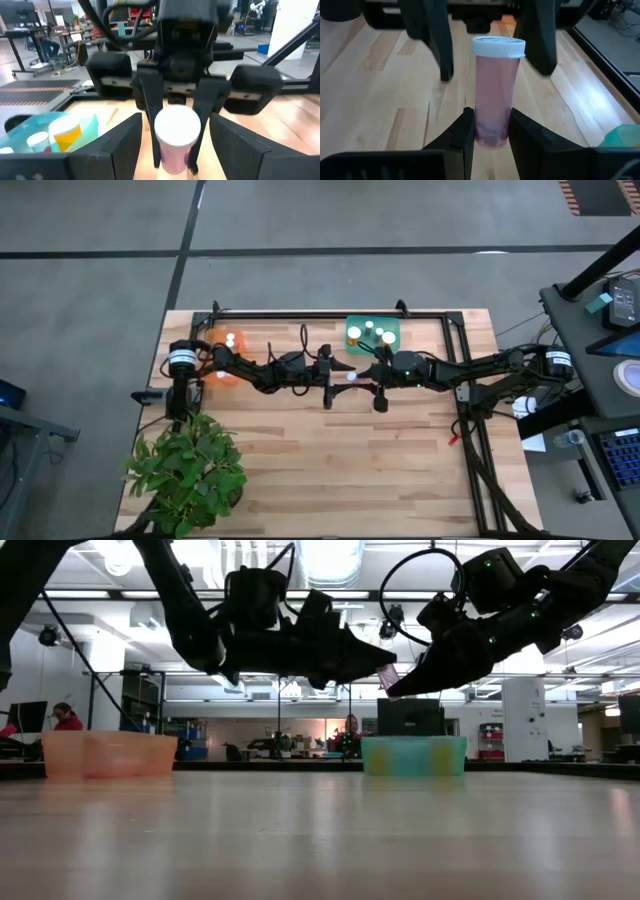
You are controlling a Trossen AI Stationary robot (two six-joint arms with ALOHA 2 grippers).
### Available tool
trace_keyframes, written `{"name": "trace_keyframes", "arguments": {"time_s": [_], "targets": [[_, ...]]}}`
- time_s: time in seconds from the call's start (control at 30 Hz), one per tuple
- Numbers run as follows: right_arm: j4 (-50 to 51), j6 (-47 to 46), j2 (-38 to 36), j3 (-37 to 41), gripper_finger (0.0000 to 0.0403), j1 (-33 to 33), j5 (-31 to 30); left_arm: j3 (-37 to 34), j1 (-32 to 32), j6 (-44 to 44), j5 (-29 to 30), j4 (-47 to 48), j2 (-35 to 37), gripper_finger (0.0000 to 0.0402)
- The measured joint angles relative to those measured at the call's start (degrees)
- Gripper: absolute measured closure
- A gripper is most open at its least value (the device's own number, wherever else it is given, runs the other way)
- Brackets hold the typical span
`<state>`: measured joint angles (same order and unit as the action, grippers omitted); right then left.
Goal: Pick and place medicine bottles into bin by pill shape (circle, oval)
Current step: Adjust the pink tablet bottle in the orange bin
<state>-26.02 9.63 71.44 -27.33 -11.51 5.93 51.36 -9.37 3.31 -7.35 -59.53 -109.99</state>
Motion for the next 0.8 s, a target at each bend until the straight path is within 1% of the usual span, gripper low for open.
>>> {"name": "trace_keyframes", "arguments": {"time_s": [0.2, 0.27, 0.37, 0.57, 0.63, 0.8], "targets": [[0.00, -0.04, 0.00, 0.00, 0.0312, 0.00, 0.00, 0.86, 0.00, 0.02, 0.00, -0.18, -0.66, 0.0190], [0.00, -0.04, 0.00, 0.00, 0.0312, 0.00, 0.00, 0.84, 0.02, 0.00, 0.00, 0.03, -0.66, 0.0196], [0.00, 0.18, 0.01, 0.00, 0.0312, 0.00, 0.00, 0.84, 0.02, 0.00, 0.02, 0.01, -0.64, 0.0220], [0.00, 0.39, 0.02, 0.00, 0.0312, 0.00, 0.00, 0.80, 0.02, -0.01, 0.07, 0.03, -0.60, 0.0296], [0.00, 0.39, 0.02, 0.00, 0.0312, 0.00, 0.00, 0.80, 0.02, -0.09, 0.09, 0.07, -0.58, 0.0314], [-0.02, 0.26, 0.02, 0.00, 0.0311, 0.00, 0.02, 0.78, 0.02, -1.35, 0.09, 0.07, -0.55, 0.0314]]}}
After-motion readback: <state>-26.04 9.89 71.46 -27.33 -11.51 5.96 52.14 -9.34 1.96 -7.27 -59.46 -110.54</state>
